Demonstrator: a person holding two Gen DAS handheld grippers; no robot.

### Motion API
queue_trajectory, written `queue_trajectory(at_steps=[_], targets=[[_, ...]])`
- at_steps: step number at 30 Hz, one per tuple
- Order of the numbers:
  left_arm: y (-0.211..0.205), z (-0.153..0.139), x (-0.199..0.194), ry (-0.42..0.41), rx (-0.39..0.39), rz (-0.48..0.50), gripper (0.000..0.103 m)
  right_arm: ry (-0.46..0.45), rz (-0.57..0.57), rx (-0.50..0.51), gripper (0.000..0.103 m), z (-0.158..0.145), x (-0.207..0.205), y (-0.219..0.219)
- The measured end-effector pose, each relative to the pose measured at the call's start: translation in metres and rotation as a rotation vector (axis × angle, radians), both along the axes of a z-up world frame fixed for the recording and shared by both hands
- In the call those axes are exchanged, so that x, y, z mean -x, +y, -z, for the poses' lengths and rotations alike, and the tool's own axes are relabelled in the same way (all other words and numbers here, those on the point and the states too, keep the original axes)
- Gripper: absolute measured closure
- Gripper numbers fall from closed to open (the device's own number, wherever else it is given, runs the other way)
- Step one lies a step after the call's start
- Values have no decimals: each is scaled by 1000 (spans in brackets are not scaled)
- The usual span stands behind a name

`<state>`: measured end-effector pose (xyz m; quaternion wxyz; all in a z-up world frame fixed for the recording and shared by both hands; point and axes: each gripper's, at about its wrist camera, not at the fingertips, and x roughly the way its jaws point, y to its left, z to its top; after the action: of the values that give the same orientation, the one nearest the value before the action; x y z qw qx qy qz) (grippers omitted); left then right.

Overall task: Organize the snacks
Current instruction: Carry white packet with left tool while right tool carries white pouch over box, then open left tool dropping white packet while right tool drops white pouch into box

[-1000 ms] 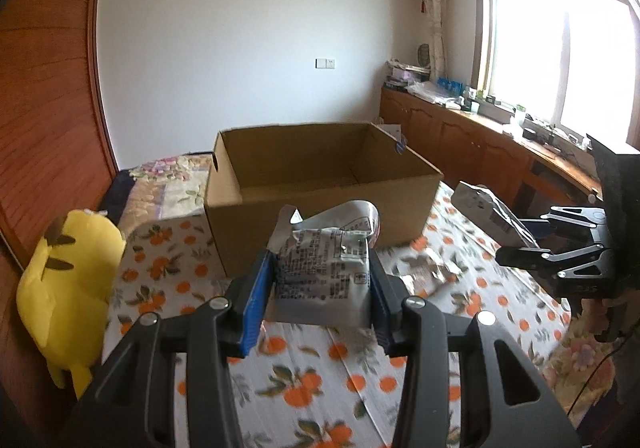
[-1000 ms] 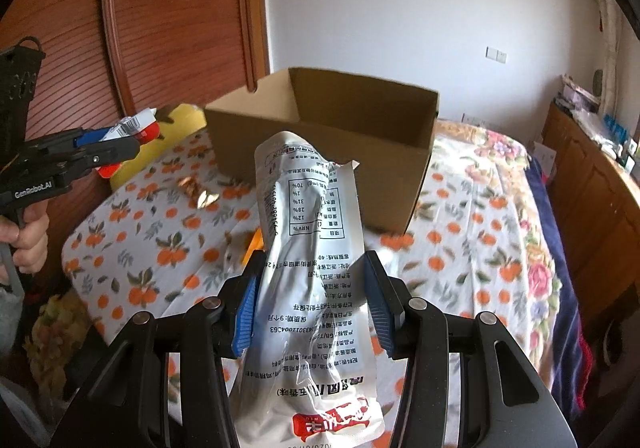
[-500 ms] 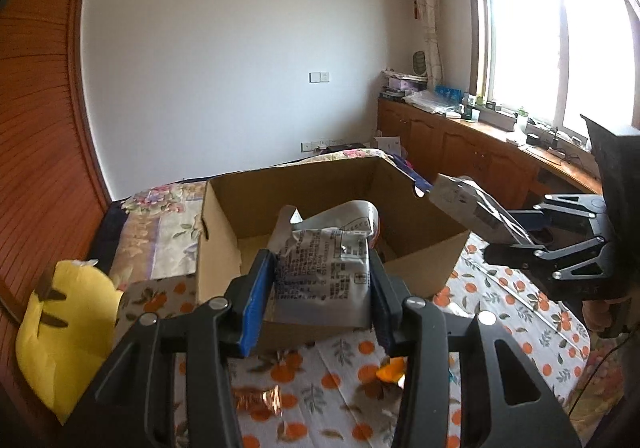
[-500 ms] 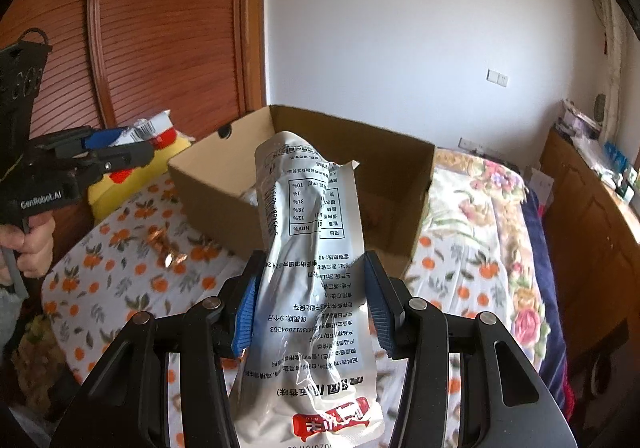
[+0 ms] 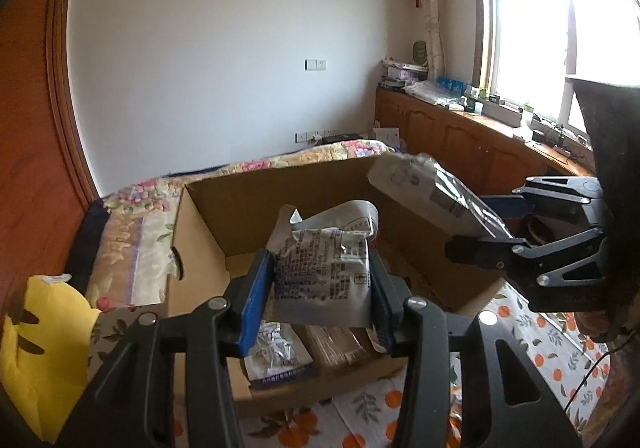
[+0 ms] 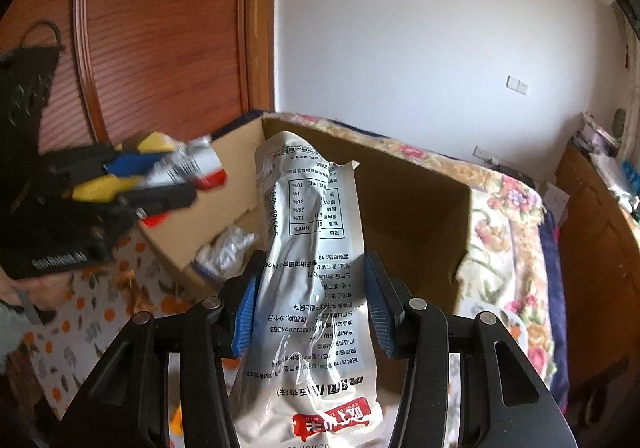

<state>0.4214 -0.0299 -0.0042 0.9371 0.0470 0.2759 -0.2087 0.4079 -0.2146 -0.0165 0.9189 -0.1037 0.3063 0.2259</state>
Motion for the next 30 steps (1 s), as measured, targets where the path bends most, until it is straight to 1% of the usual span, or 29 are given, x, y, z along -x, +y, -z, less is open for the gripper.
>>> queue_trajectory(at_steps=[4,8,11,14,19,26,30], targets=[[4,17,-21,38,32,-19,58,-2,21,3,55,6,-19,7],[5,27,-34,61,34,-31,56,-8,49,0,55,11,-36,7],[5,34,-36,78,43,-28,53,-6,79,-4,55,14,-48,5],[3,40,-35,85,33,-31,50,-12,105,-4,55,16,-54,3],[-2,49,-34,108,17,-23,48,-16,138,34,54,21,-60,8],[-1,46,-29,109,14,-15,46,-10,148,61,47,22,-61,11],[-4,42,-26,97,-14,-10,46,-3,150,87,43,25,-62,14]])
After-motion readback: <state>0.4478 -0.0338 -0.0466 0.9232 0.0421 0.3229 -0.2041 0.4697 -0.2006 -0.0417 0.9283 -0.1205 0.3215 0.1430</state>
